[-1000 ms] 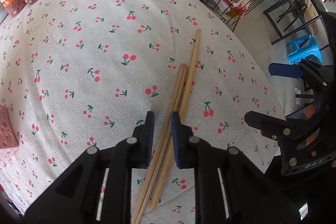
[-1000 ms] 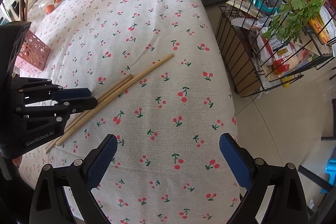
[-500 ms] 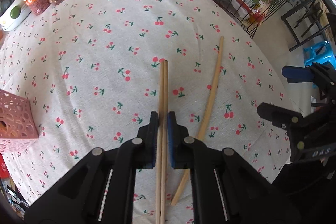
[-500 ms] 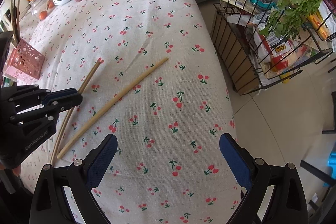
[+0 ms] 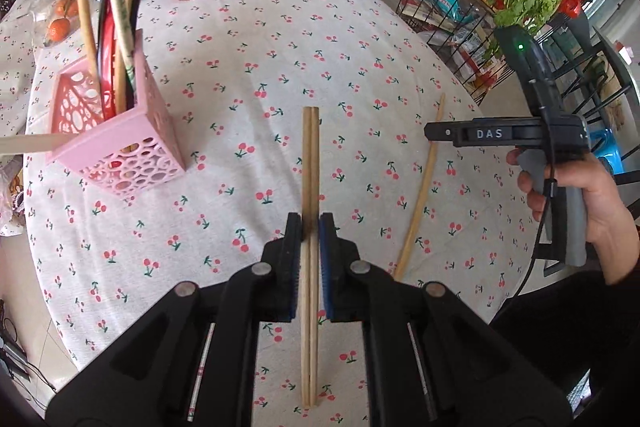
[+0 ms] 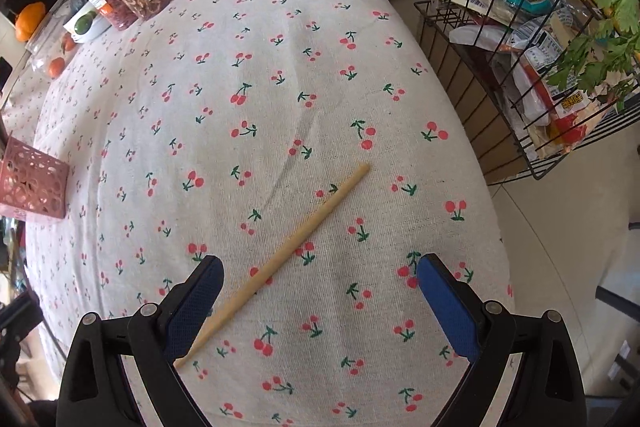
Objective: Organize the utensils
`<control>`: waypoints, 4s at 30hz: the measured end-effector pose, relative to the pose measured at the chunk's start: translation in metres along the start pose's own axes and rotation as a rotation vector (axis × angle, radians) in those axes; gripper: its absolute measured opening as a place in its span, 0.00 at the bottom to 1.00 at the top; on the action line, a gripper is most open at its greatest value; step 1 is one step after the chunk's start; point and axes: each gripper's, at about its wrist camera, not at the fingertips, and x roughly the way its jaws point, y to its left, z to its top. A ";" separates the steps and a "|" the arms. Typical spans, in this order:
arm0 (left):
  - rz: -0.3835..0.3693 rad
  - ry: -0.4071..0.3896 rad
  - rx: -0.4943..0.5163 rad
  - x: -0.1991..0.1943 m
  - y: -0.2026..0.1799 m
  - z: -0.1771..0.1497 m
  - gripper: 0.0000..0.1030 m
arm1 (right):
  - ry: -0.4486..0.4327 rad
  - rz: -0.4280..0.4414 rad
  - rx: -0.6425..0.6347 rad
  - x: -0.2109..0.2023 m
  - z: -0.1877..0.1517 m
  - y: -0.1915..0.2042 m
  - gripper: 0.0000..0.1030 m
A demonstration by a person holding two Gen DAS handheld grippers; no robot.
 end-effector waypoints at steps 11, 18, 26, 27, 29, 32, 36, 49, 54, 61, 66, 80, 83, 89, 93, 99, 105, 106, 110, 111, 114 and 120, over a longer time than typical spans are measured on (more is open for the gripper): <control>0.000 -0.072 0.000 -0.028 0.012 -0.016 0.10 | -0.078 -0.086 -0.055 0.001 -0.001 0.049 0.49; 0.007 -0.105 -0.018 -0.037 0.023 -0.023 0.10 | -0.102 -0.023 -0.112 0.000 -0.007 0.069 0.12; 0.015 -0.176 -0.030 -0.056 0.032 -0.033 0.10 | -0.202 0.103 -0.194 -0.023 -0.024 0.092 0.06; 0.020 -0.187 -0.030 -0.060 0.032 -0.034 0.10 | -0.224 0.118 -0.199 -0.030 -0.027 0.093 0.06; 0.030 -0.215 -0.033 -0.067 0.034 -0.035 0.10 | -0.266 0.153 -0.200 -0.044 -0.032 0.093 0.06; 0.030 -0.268 -0.045 -0.081 0.036 -0.037 0.10 | -0.337 0.201 -0.204 -0.067 -0.039 0.092 0.06; 0.028 -0.357 -0.045 -0.105 0.035 -0.037 0.09 | -0.436 0.249 -0.221 -0.099 -0.053 0.097 0.06; 0.115 -0.754 -0.056 -0.198 0.042 -0.011 0.08 | -0.804 0.364 -0.273 -0.215 -0.063 0.116 0.06; 0.193 -0.803 -0.073 -0.204 0.052 0.003 0.08 | -0.836 0.401 -0.272 -0.230 -0.052 0.125 0.06; 0.270 -0.658 -0.146 -0.173 0.077 0.023 0.08 | -0.824 0.434 -0.276 -0.229 -0.045 0.138 0.06; 0.310 -0.568 -0.139 -0.143 0.083 0.033 0.08 | -0.806 0.440 -0.290 -0.222 -0.041 0.150 0.06; 0.224 -0.546 -0.213 -0.137 0.097 0.033 0.62 | -0.817 0.480 -0.317 -0.222 -0.042 0.172 0.06; 0.218 -0.543 -0.230 -0.144 0.100 0.022 0.74 | -0.825 0.496 -0.313 -0.224 -0.041 0.177 0.06; 0.223 -0.501 -0.236 -0.146 0.112 -0.001 0.82 | -0.828 0.521 -0.305 -0.220 -0.036 0.192 0.06; 0.240 -0.453 -0.229 -0.138 0.119 -0.017 0.85 | -0.818 0.506 -0.308 -0.208 -0.030 0.202 0.06; 0.256 -0.381 -0.222 -0.125 0.127 -0.030 0.85 | -0.789 0.469 -0.301 -0.186 -0.019 0.216 0.06; 0.315 -0.363 -0.228 -0.124 0.123 -0.032 0.86 | -0.730 0.480 -0.305 -0.168 -0.011 0.223 0.14; 0.324 -0.366 -0.232 -0.125 0.122 -0.032 0.86 | -0.717 0.496 -0.300 -0.168 -0.010 0.222 0.19; 0.325 -0.376 -0.262 -0.129 0.118 -0.034 0.89 | -0.738 0.514 -0.279 -0.179 -0.015 0.208 0.48; 0.321 -0.381 -0.267 -0.130 0.116 -0.035 0.92 | -0.742 0.509 -0.275 -0.182 -0.016 0.203 0.53; 0.312 -0.390 -0.265 -0.133 0.106 -0.037 0.96 | -0.742 0.492 -0.244 -0.191 -0.021 0.186 0.70; 0.326 -0.392 -0.219 -0.135 0.080 -0.042 0.99 | -0.724 0.411 -0.233 -0.204 -0.036 0.151 0.92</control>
